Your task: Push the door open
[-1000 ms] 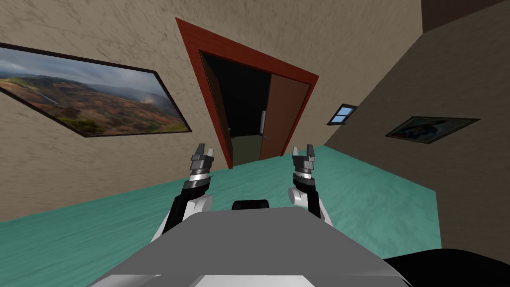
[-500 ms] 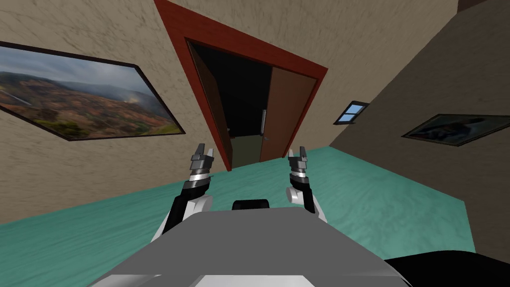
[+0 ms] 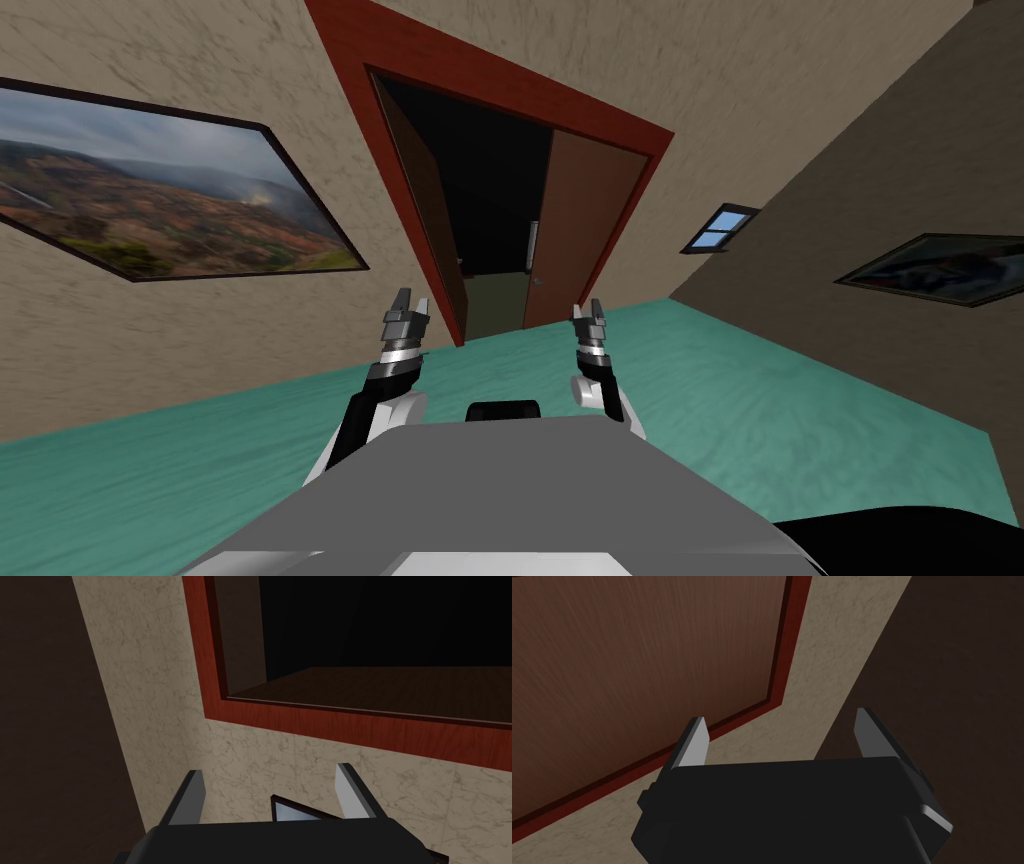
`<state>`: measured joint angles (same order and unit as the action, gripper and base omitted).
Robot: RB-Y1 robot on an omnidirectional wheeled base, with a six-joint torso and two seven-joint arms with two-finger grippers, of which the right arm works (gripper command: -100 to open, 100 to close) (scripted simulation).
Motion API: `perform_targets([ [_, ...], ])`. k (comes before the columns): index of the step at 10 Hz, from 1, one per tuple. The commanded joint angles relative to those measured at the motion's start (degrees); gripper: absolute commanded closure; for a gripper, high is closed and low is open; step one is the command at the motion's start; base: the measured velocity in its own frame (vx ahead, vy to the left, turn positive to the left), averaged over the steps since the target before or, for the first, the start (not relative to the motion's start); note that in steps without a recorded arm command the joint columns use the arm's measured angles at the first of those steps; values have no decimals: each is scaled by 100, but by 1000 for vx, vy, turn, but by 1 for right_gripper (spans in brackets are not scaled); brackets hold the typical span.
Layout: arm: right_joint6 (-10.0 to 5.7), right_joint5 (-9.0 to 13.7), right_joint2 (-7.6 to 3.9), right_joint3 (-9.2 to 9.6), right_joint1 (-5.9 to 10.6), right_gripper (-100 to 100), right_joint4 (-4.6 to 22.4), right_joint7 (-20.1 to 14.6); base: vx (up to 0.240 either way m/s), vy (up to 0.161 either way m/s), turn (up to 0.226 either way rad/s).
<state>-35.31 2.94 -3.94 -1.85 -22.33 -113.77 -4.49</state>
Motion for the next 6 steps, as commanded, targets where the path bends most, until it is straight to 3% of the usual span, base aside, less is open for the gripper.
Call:
perform_targets([
  [1, -50, 14, -26, 45, 40, -100, 205, 2, 84, -34, 48],
  [6, -147, 90, -150, 131, 220, -100, 847, -16, 96, -48, 51],
])
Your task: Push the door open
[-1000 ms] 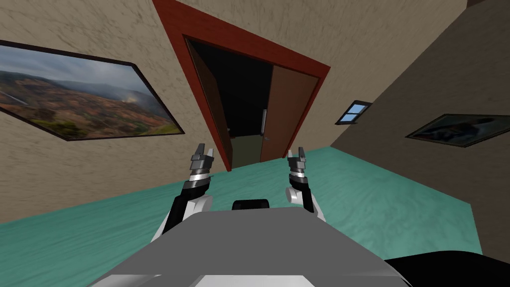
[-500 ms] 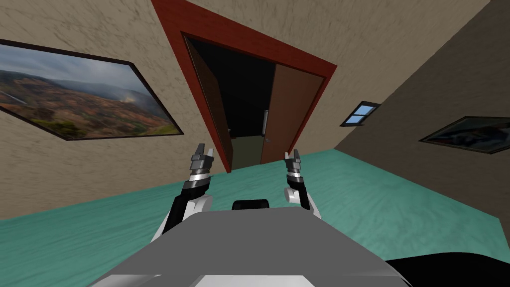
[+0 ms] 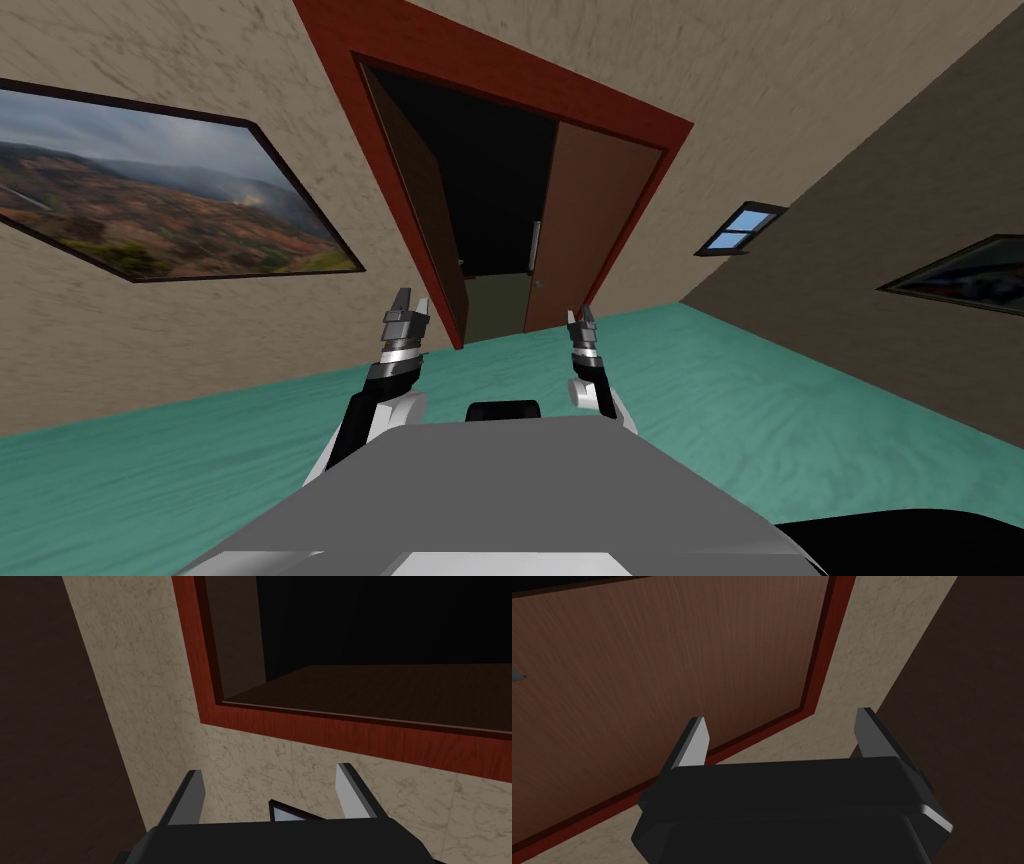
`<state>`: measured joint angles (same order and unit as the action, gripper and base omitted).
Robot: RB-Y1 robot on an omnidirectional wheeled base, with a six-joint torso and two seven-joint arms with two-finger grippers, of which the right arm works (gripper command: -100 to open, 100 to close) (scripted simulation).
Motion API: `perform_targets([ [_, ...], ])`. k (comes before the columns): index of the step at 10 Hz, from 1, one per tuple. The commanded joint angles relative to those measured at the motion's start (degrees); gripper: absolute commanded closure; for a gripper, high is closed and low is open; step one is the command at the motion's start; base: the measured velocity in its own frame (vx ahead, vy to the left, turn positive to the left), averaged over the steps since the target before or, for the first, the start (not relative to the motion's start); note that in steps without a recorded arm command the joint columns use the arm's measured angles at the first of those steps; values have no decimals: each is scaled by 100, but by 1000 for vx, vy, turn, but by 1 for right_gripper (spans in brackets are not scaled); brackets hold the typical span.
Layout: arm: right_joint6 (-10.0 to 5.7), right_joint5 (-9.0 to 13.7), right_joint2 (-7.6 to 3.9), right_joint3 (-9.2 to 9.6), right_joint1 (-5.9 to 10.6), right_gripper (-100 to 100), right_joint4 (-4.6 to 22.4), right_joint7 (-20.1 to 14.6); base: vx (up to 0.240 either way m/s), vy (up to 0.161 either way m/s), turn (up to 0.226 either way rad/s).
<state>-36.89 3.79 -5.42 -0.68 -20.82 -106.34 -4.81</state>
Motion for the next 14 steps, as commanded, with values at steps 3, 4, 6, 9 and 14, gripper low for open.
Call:
perform_targets([
  [3, -52, 53, -76, 69, 185, -100, 514, 4, 100, -45, 51],
  [4, -73, 69, -101, 88, 225, -100, 656, 0, 91, -62, 50],
  [6, -116, 103, -150, 126, 305, -100, 940, -8, 91, -50, 58],
  [9, -183, 154, -223, 184, 428, -100, 1376, -20, 91, -58, 57],
  [14, -294, 240, -341, 282, 634, -100, 2107, -41, 90, -61, 56],
])
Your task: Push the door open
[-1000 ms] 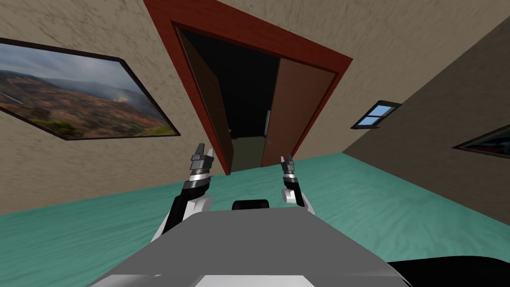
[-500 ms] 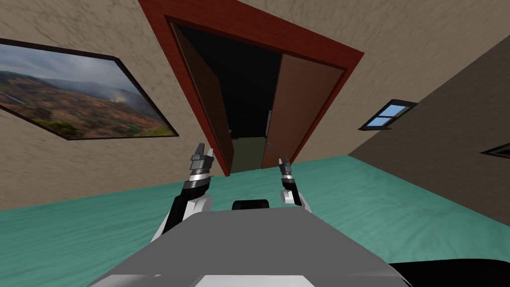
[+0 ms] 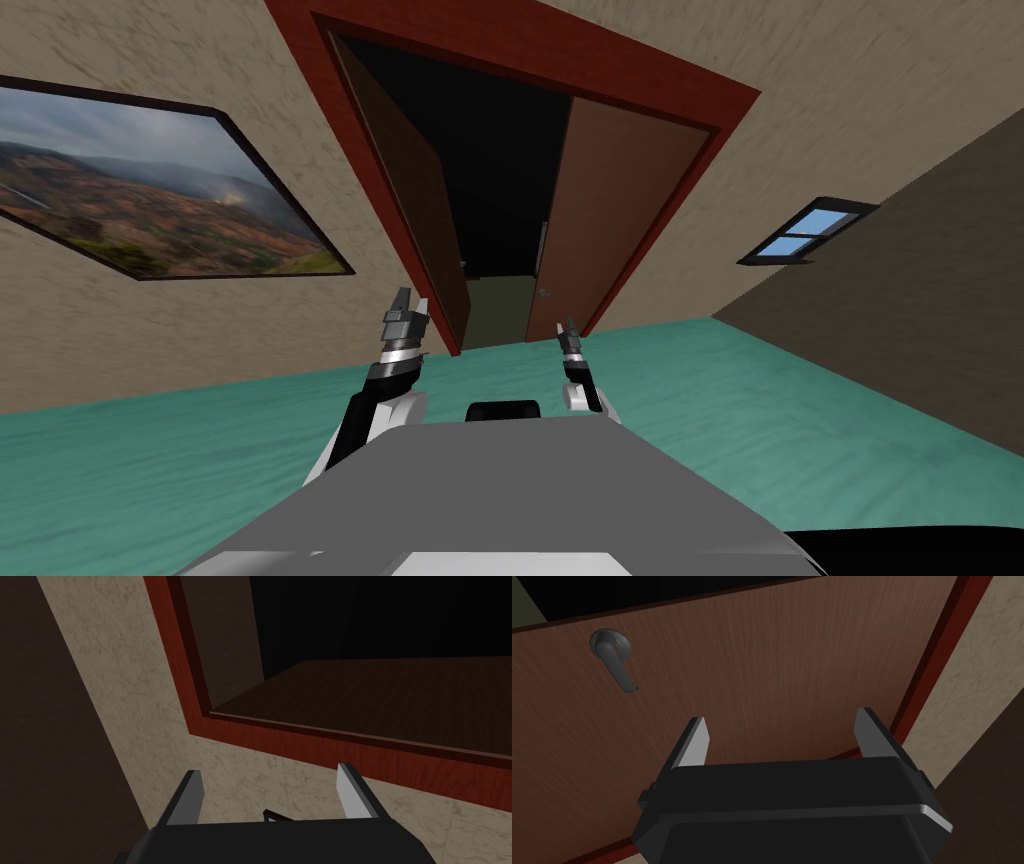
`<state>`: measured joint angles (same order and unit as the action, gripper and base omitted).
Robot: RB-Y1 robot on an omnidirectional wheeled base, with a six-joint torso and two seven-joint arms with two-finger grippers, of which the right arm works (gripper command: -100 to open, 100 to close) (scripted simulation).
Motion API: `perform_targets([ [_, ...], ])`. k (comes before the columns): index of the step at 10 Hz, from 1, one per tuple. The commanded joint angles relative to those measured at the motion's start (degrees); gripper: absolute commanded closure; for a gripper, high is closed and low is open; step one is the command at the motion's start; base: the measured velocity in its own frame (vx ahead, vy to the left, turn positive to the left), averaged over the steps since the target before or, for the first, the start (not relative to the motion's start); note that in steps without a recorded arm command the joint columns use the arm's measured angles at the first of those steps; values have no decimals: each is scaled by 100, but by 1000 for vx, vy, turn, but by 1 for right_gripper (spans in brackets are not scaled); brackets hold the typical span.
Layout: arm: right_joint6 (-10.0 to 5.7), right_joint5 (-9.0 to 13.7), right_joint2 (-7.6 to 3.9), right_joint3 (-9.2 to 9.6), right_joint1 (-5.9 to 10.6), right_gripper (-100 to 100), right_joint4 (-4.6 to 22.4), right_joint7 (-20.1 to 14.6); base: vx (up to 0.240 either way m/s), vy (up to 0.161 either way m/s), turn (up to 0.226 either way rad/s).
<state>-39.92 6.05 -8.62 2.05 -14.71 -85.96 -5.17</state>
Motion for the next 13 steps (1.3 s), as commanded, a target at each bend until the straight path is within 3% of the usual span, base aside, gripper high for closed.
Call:
perform_targets([
  [1, -14, 31, -44, 28, 65, -100, 215, -8, 96, -60, 56],
  [13, -265, 226, -293, 249, 530, -100, 1866, -54, 90, -60, 55],
])
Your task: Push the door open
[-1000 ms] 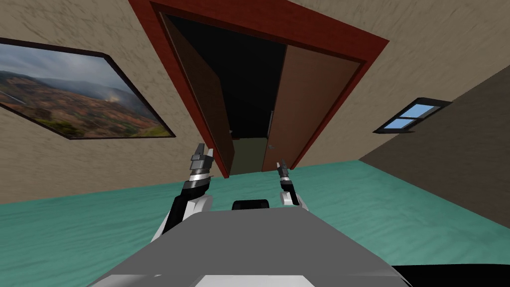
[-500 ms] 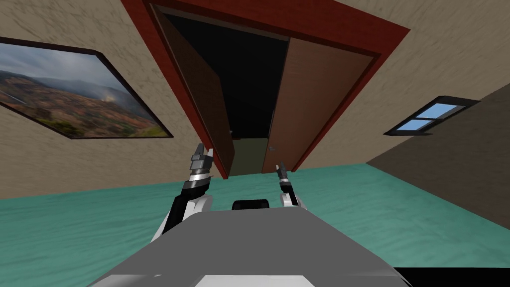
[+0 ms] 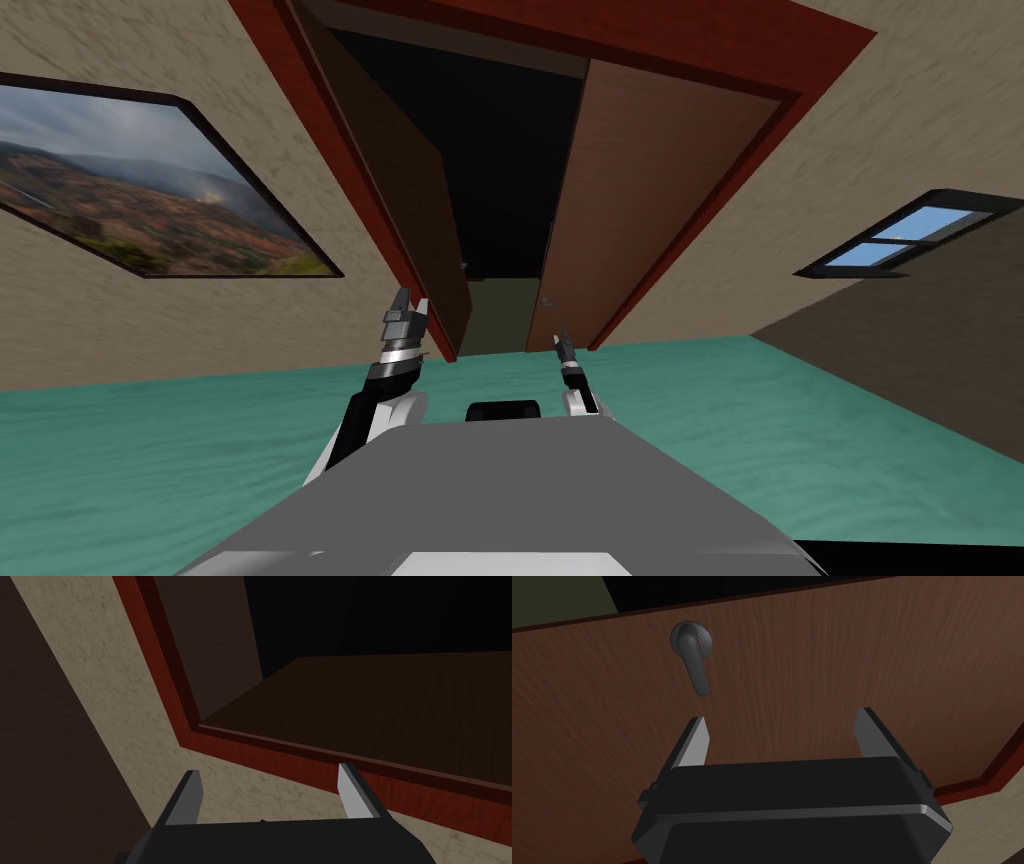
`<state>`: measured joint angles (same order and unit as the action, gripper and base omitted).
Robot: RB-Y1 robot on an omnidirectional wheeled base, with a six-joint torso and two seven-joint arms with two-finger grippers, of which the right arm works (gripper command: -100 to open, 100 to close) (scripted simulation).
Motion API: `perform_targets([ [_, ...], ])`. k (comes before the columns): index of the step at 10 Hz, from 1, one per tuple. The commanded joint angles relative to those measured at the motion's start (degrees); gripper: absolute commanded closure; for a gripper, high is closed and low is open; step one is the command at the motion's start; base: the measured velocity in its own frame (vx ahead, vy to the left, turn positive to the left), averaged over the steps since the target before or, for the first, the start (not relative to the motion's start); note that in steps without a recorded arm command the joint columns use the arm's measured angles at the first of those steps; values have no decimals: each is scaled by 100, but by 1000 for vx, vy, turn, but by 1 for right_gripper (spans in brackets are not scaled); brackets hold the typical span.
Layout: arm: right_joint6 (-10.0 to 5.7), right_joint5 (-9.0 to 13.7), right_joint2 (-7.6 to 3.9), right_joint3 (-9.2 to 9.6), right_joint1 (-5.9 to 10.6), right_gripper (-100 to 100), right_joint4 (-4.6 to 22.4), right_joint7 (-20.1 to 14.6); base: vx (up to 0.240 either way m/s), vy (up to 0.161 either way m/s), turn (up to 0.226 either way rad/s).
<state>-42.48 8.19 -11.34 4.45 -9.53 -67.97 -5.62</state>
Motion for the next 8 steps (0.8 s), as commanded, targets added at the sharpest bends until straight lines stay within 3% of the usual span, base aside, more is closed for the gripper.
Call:
perform_targets([
  [1, -28, 26, -39, 26, 46, -100, 188, -13, 72, -49, 45],
  [8, -146, 117, -150, 130, 266, -100, 966, -35, 89, -61, 43],
])
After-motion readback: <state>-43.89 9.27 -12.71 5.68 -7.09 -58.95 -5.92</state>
